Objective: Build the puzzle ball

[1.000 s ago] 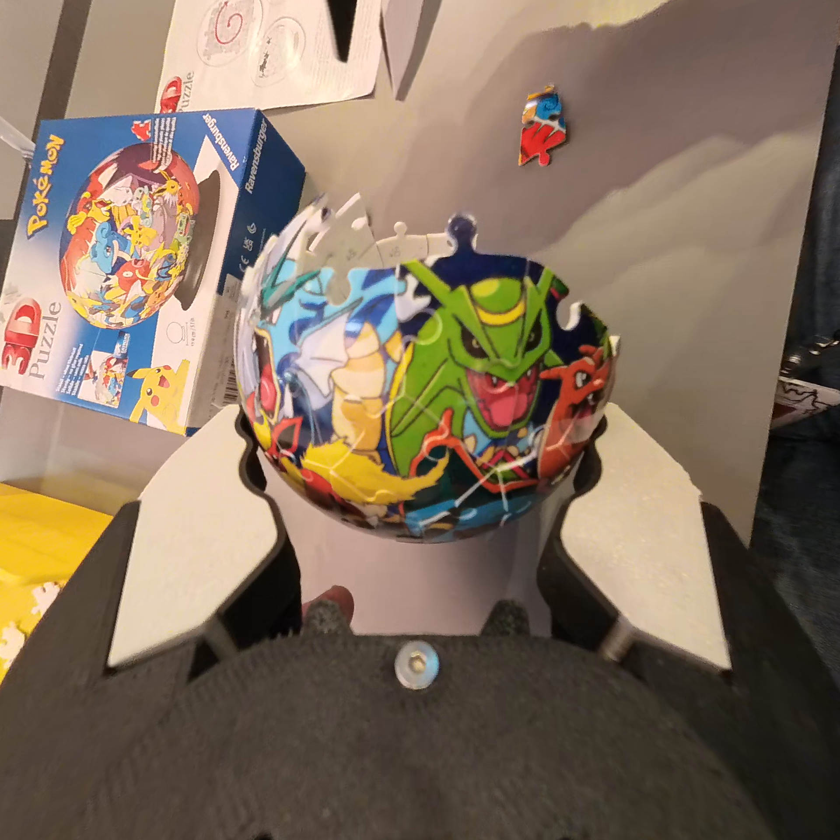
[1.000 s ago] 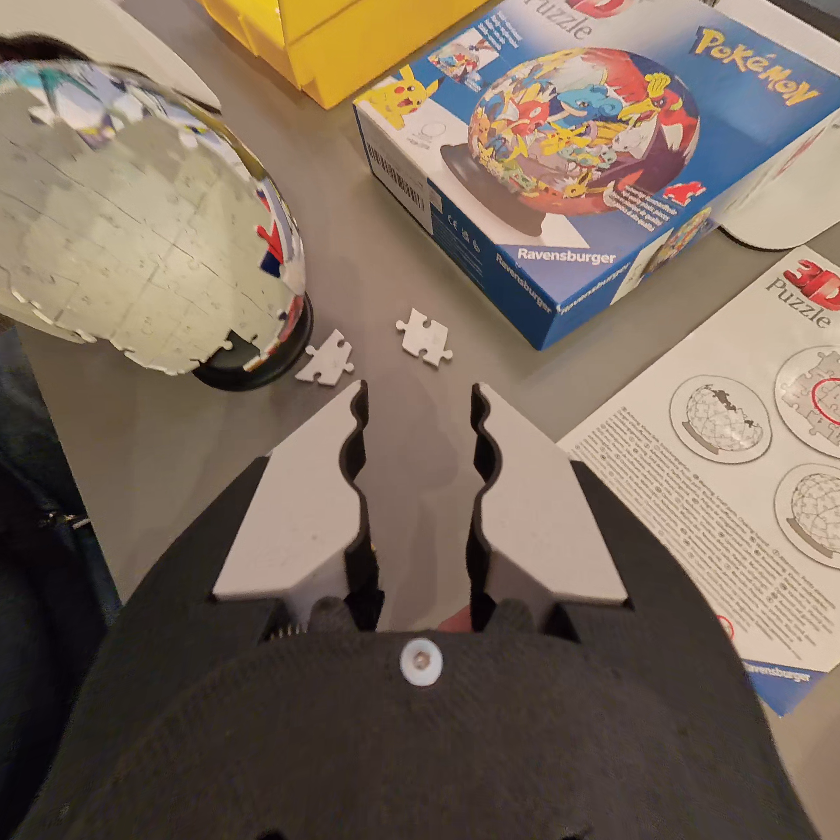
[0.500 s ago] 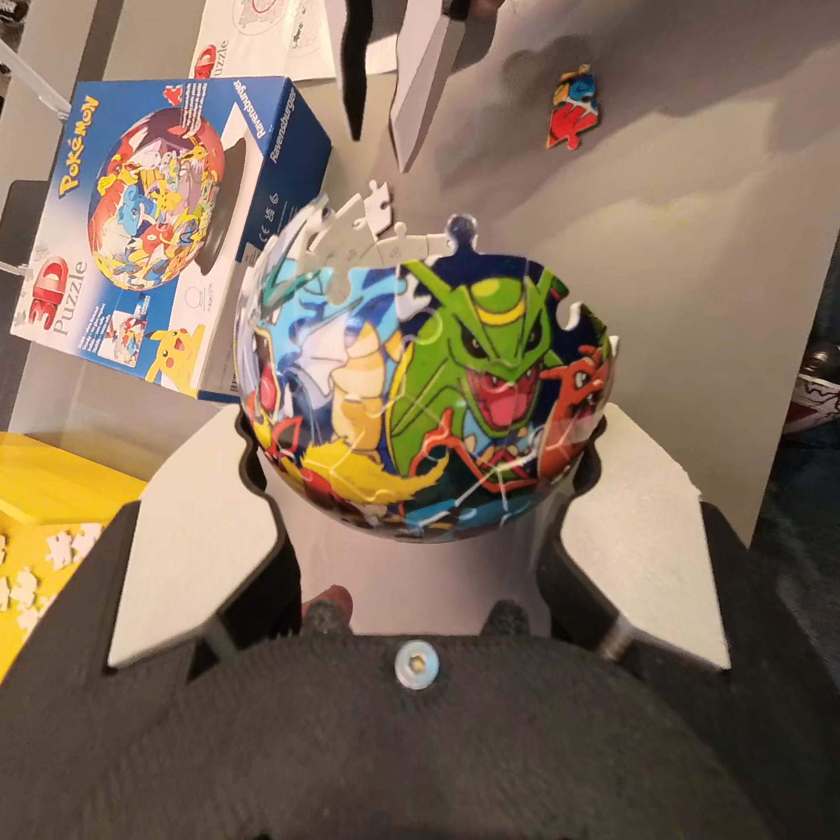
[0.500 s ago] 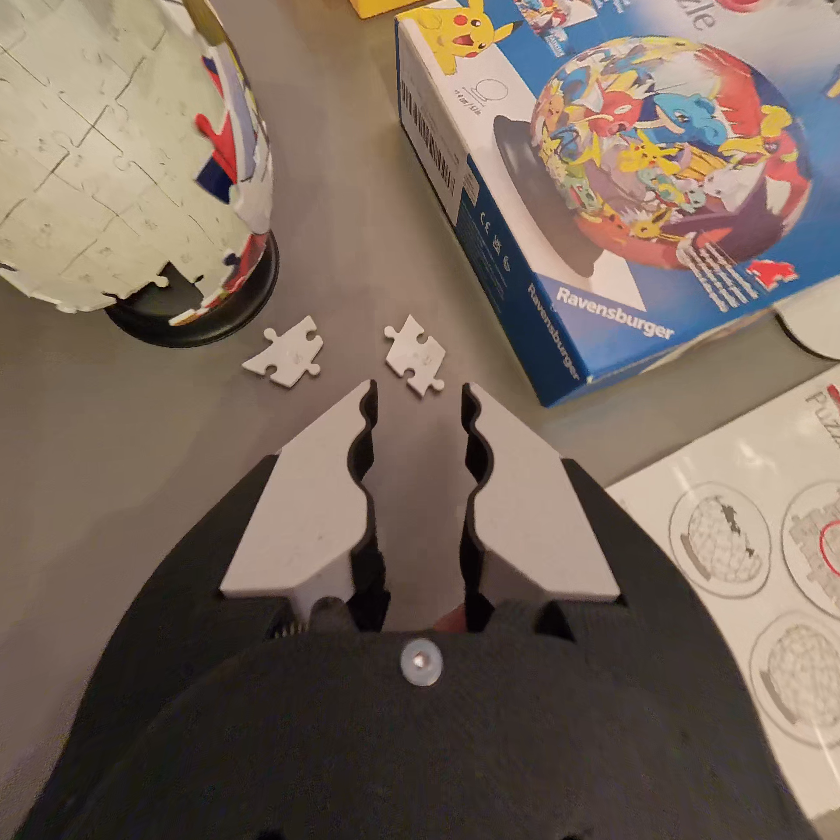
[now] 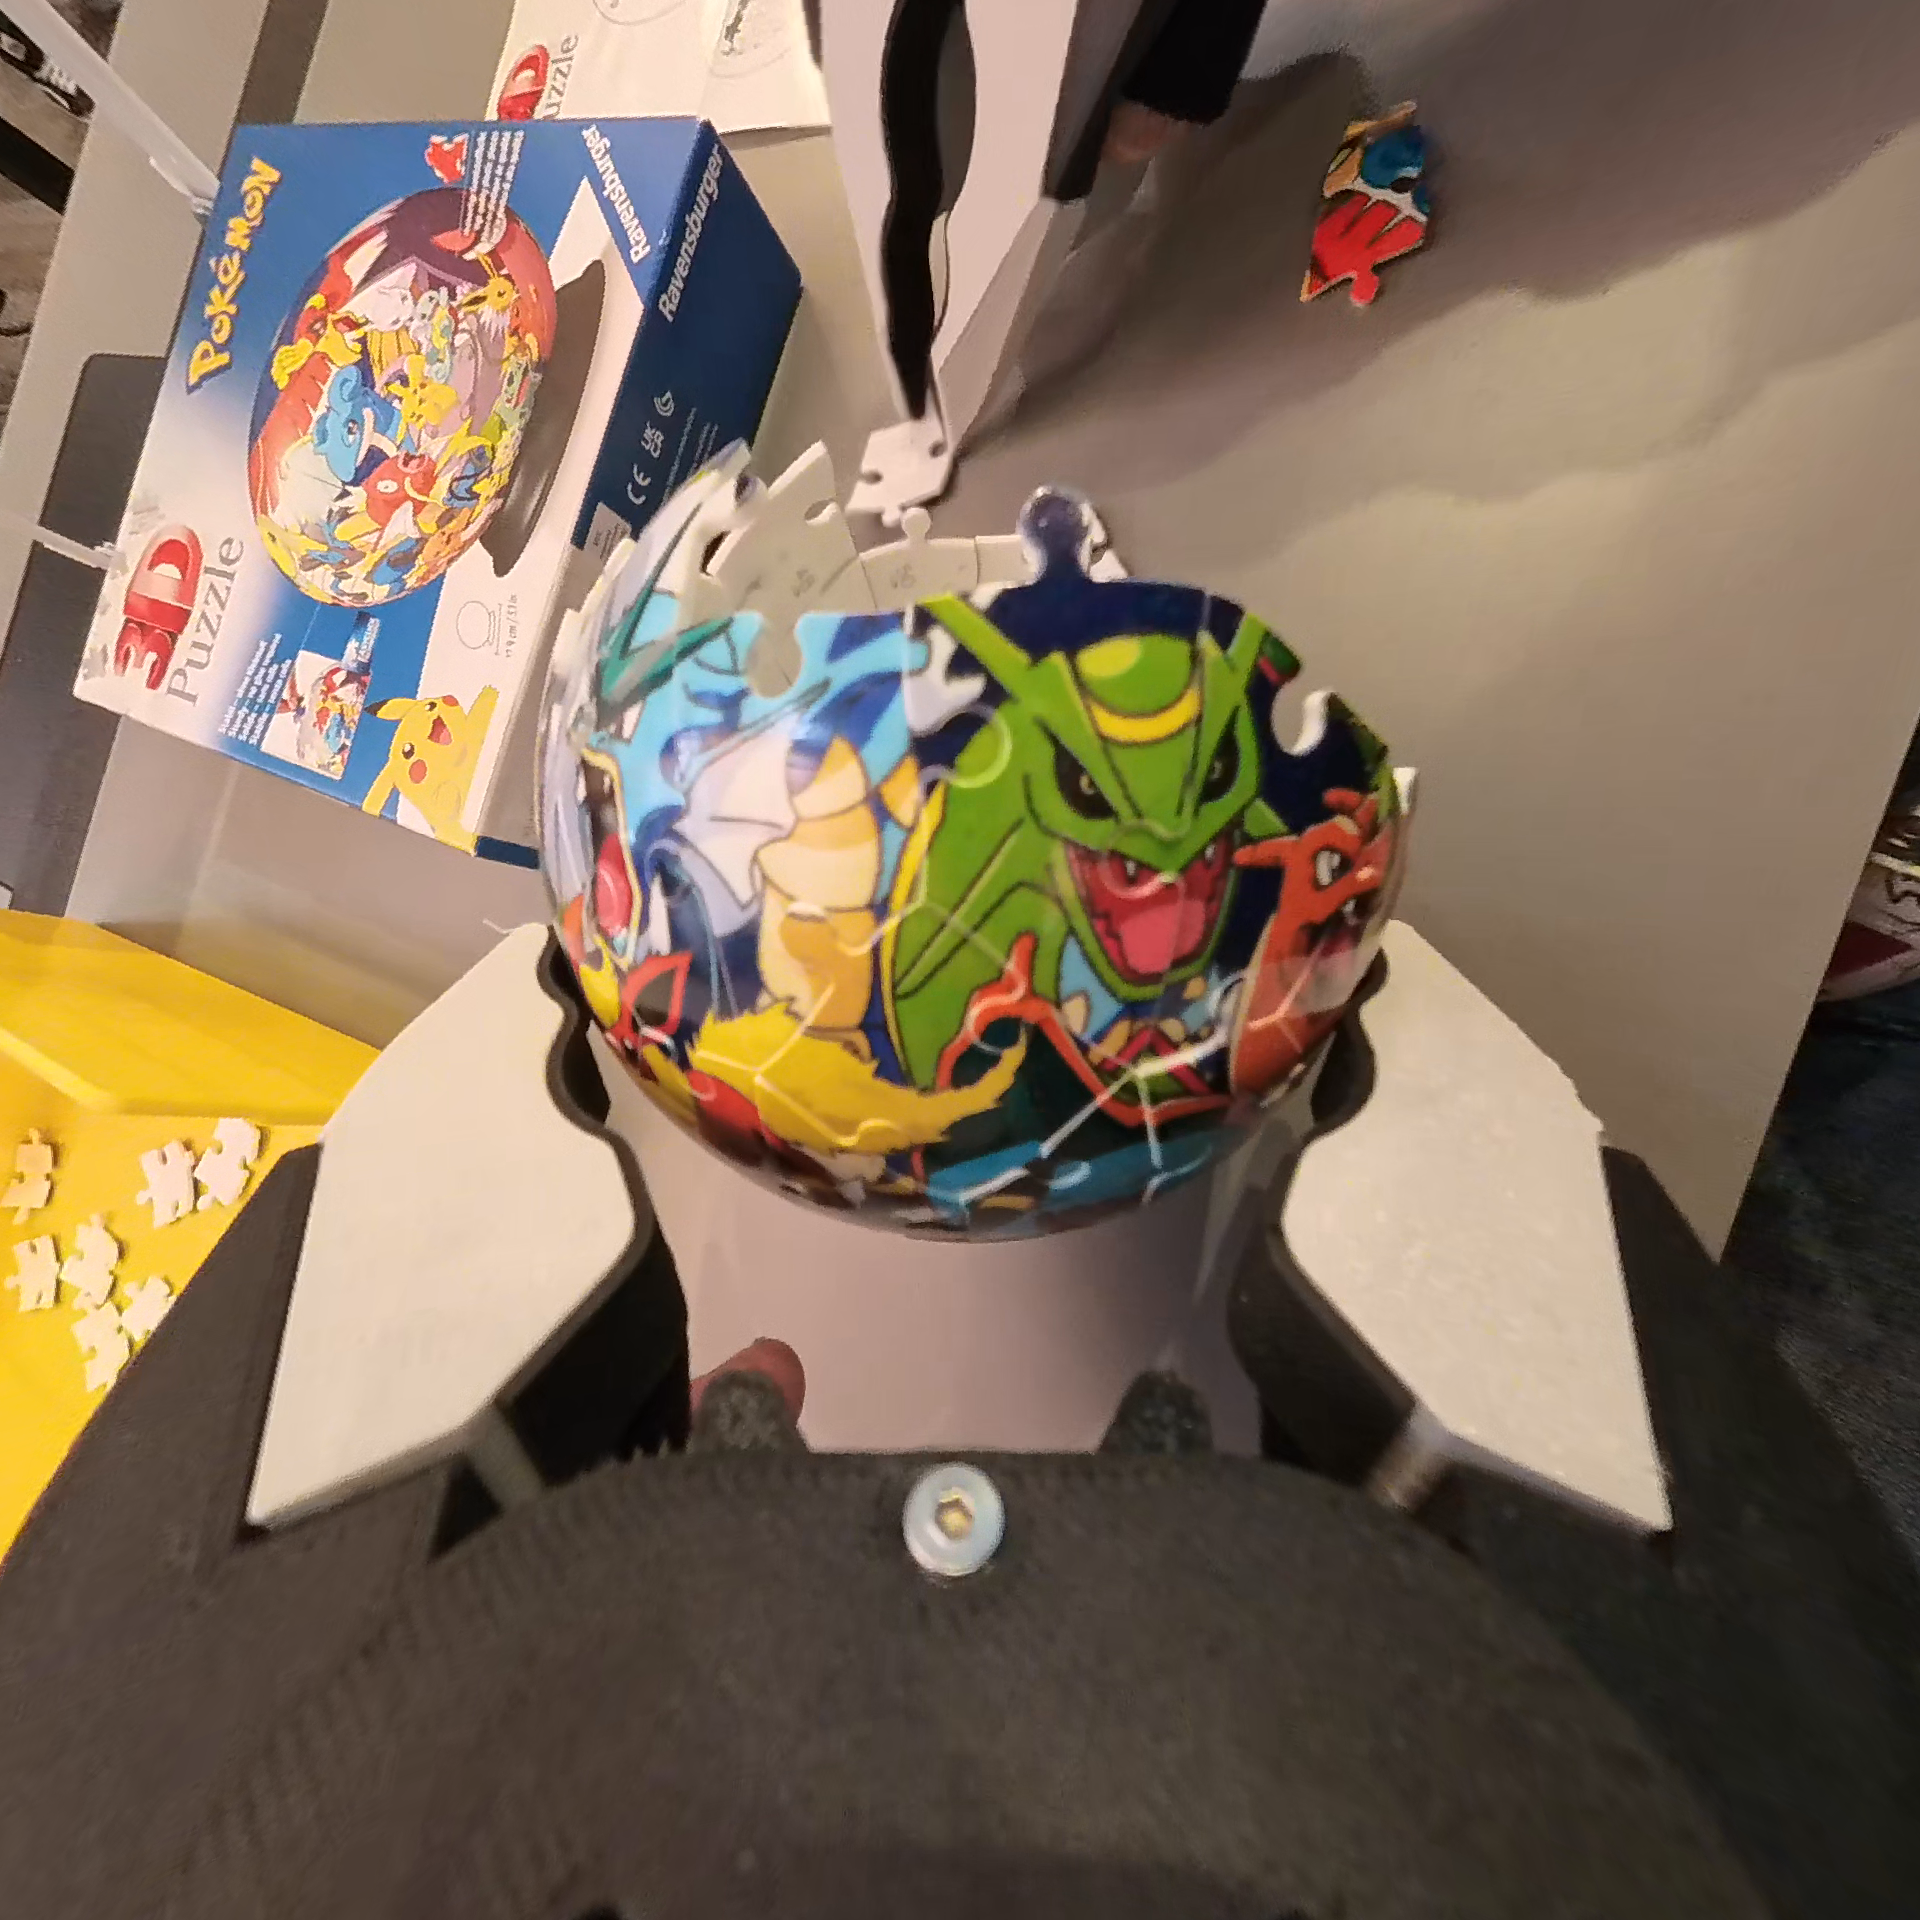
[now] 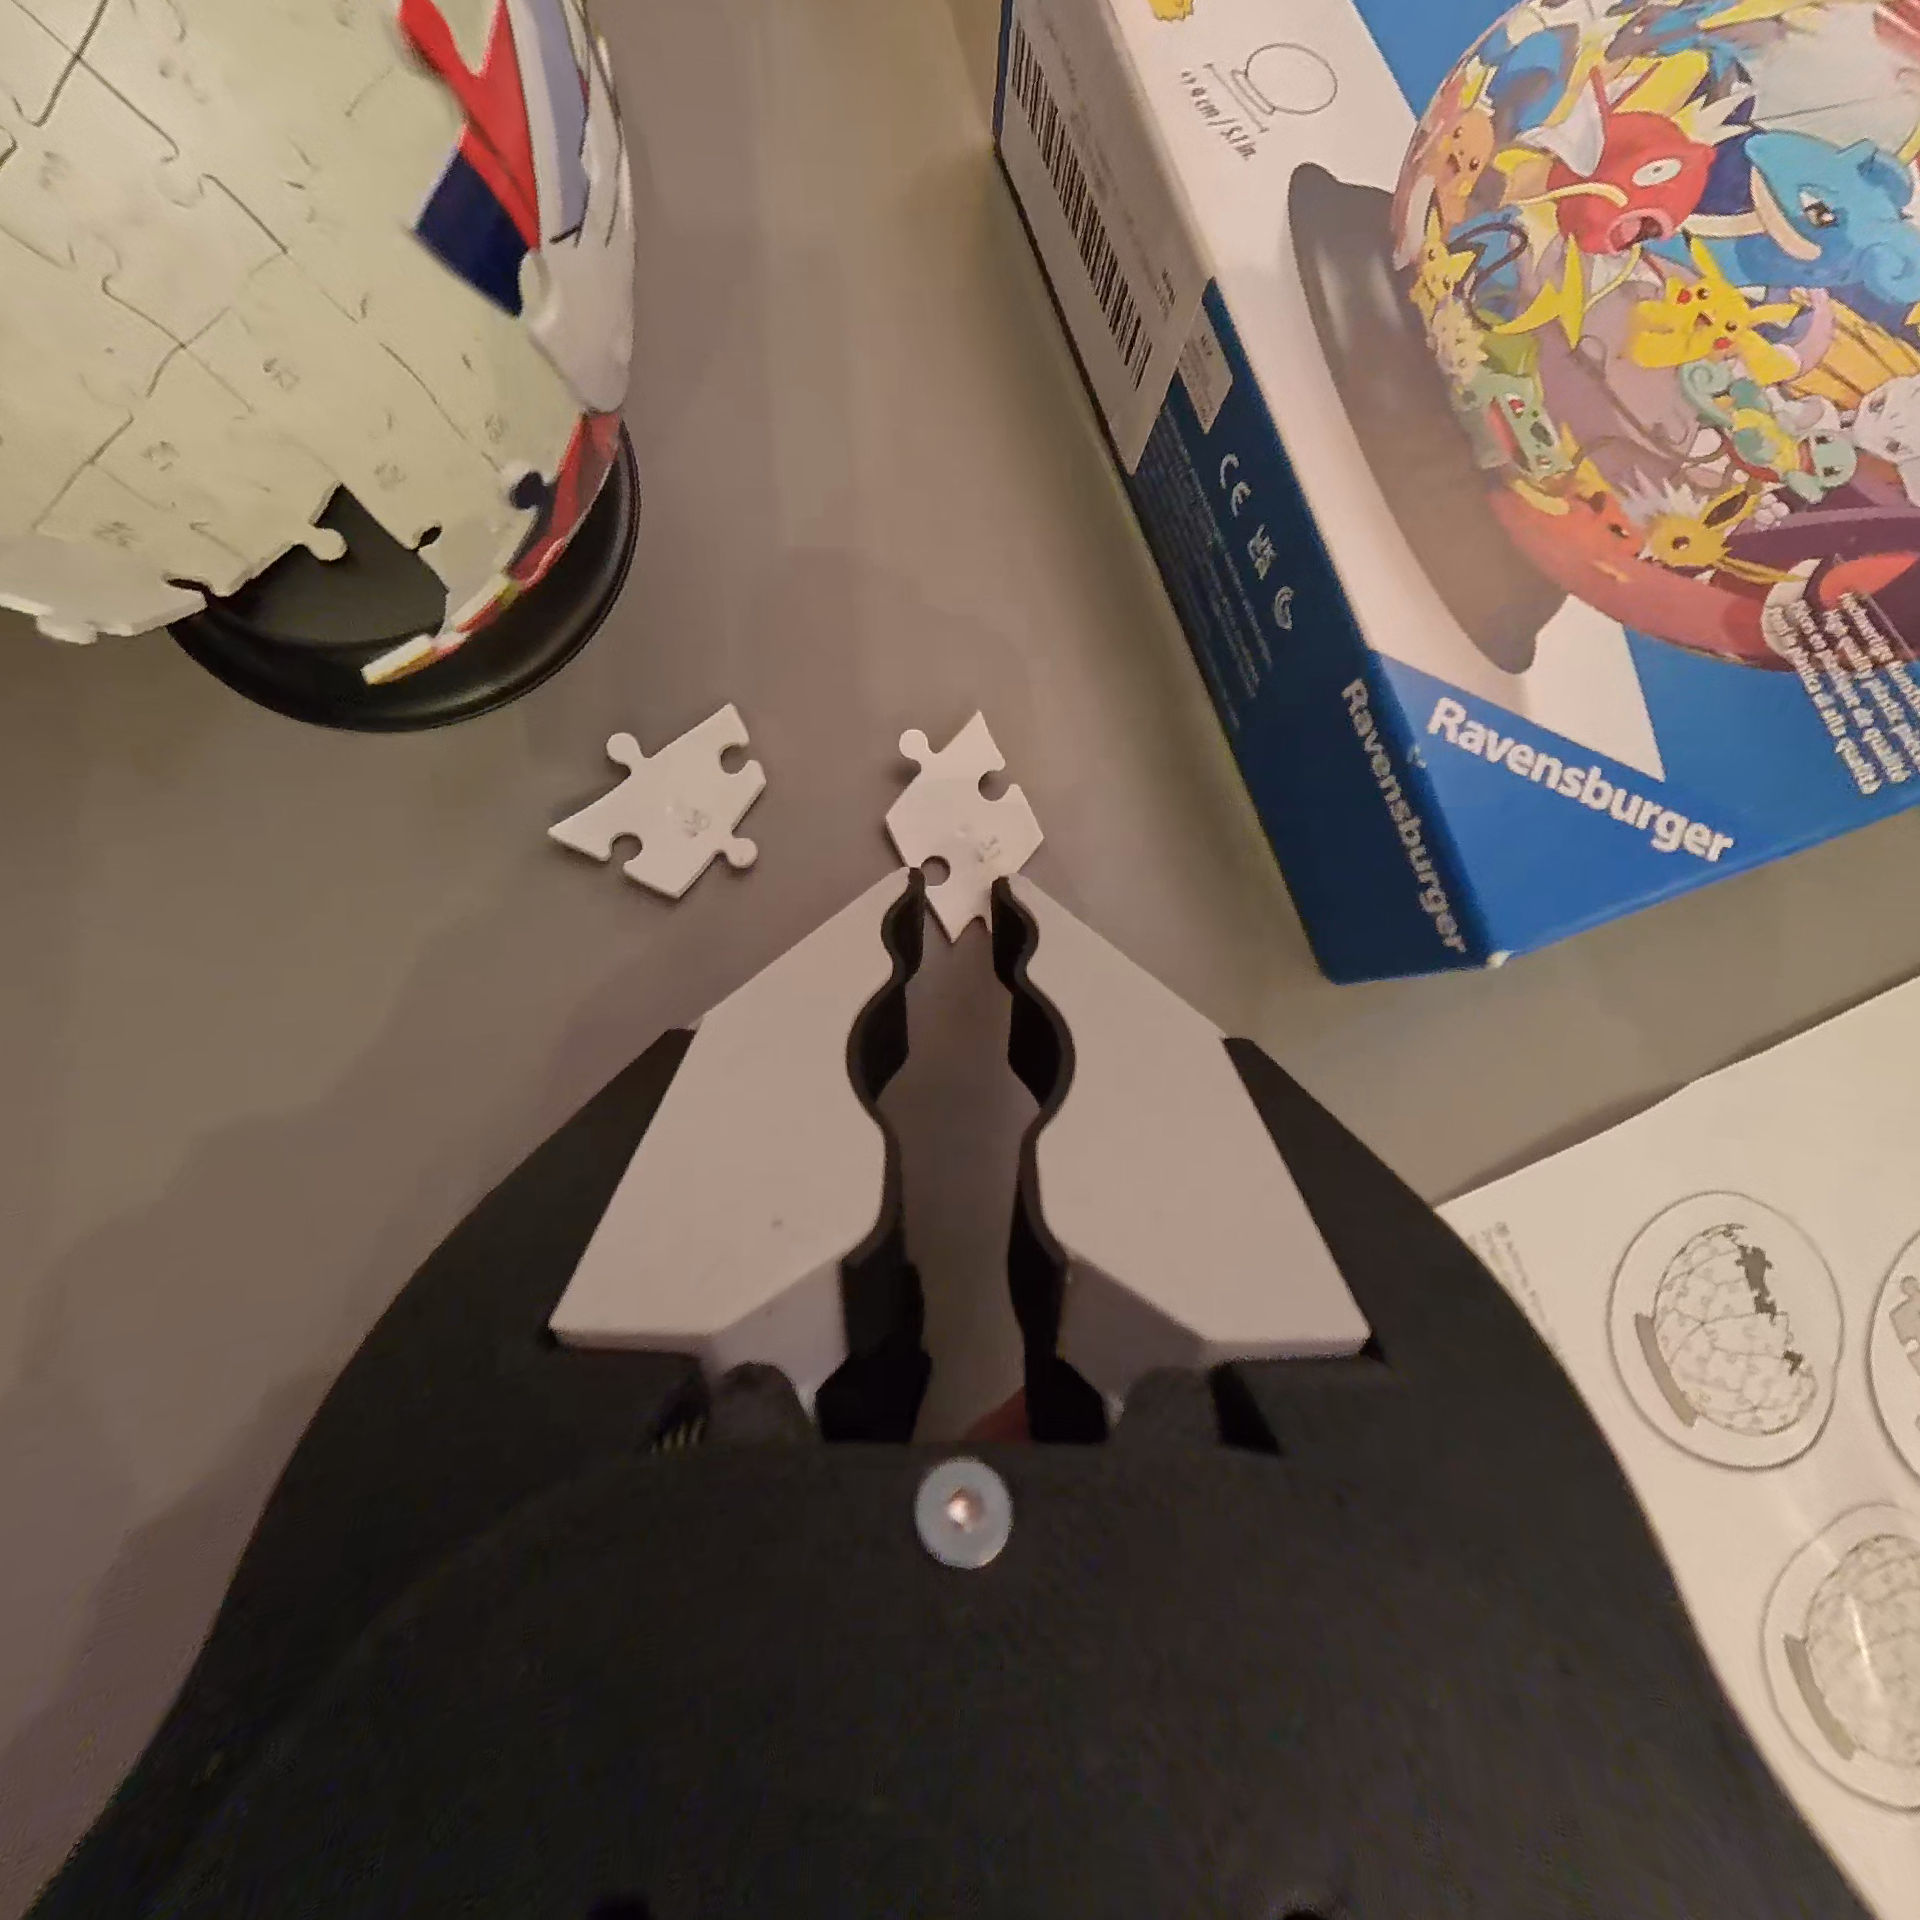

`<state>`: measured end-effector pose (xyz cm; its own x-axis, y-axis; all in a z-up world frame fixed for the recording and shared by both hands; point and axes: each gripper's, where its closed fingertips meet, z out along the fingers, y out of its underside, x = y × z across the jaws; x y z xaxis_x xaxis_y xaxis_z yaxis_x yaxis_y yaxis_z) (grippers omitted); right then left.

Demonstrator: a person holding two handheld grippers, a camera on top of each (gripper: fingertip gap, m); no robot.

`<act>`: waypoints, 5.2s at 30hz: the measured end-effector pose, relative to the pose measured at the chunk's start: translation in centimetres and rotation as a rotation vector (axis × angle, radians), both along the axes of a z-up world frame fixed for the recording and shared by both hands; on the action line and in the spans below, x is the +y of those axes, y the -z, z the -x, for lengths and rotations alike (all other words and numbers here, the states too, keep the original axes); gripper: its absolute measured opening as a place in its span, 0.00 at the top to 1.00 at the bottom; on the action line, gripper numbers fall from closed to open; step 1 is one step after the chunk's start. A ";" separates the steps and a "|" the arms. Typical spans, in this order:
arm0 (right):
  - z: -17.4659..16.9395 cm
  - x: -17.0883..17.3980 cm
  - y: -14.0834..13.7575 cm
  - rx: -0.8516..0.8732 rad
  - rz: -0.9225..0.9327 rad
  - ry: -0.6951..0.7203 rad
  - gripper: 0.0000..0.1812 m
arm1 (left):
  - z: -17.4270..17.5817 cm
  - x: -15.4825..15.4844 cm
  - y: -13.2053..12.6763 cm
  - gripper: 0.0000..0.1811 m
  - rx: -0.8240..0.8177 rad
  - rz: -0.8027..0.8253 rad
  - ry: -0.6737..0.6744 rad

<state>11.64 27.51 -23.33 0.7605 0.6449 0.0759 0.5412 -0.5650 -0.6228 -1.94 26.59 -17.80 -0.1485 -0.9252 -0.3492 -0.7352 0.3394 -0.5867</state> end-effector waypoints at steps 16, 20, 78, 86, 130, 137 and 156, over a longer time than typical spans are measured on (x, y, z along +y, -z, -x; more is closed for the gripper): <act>-0.2 -3.6 -0.1 0.067 0.061 0.093 0.94 | 0.2 0.4 0.0 0.27 -0.006 -0.038 -0.017; -0.1 -4.3 -0.1 0.064 0.077 0.096 0.94 | 0.2 0.4 0.0 0.27 -0.004 -0.046 -0.020; 4.8 -2.0 -0.2 0.035 0.064 -0.152 0.89 | 0.1 0.4 0.0 0.27 -0.026 -0.092 -0.048; 4.5 -2.8 -0.1 0.047 0.088 -0.027 0.95 | 0.1 0.4 0.0 0.27 -0.040 -0.077 -0.046; 8.4 -6.2 -3.4 0.554 0.297 0.159 1.00 | 0.1 0.3 0.1 0.27 -0.032 -0.099 -0.039; 9.9 -5.2 -3.0 0.654 0.352 0.235 1.00 | 0.1 0.3 0.1 0.27 -0.030 -0.107 -0.038; 11.7 -3.6 -1.5 0.695 0.439 0.291 1.00 | 0.1 0.4 0.1 0.27 -0.028 -0.119 -0.031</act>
<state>-0.08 23.87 -21.83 0.6814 0.2797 -0.6763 -0.0841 -0.8880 -0.4520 -2.02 26.95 -17.89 -0.1097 -0.8811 -0.4601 -0.7304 0.3854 -0.5639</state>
